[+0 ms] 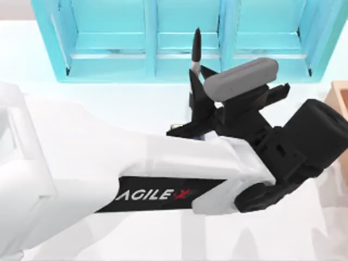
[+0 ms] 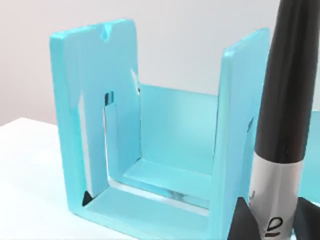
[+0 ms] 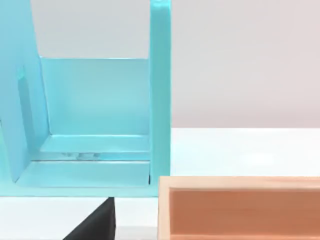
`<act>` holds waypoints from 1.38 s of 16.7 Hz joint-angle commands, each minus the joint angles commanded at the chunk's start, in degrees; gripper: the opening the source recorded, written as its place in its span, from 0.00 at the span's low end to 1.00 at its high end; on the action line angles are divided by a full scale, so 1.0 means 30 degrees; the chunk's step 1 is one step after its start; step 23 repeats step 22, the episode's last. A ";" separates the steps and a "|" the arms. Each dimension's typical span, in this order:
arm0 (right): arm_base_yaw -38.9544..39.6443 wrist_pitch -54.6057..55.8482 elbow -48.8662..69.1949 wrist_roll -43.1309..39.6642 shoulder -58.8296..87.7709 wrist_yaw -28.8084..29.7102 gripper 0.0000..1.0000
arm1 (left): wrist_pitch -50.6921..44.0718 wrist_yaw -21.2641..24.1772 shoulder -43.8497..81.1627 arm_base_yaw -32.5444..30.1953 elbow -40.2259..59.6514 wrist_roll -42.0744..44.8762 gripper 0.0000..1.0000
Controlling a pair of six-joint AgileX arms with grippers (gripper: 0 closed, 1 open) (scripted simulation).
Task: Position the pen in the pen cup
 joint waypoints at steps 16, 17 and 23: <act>0.0000 0.0000 0.0000 0.0000 0.0000 0.0000 1.00 | -0.0003 -0.0001 -0.0002 0.0000 0.0001 -0.0002 0.98; 0.0000 0.0000 0.0000 0.0000 0.0000 0.0000 1.00 | -0.0003 -0.0001 -0.0002 0.0000 0.0001 -0.0002 1.00; 0.0000 0.0000 0.0000 0.0000 0.0000 0.0000 1.00 | -0.0003 -0.0001 -0.0002 0.0000 0.0001 -0.0002 1.00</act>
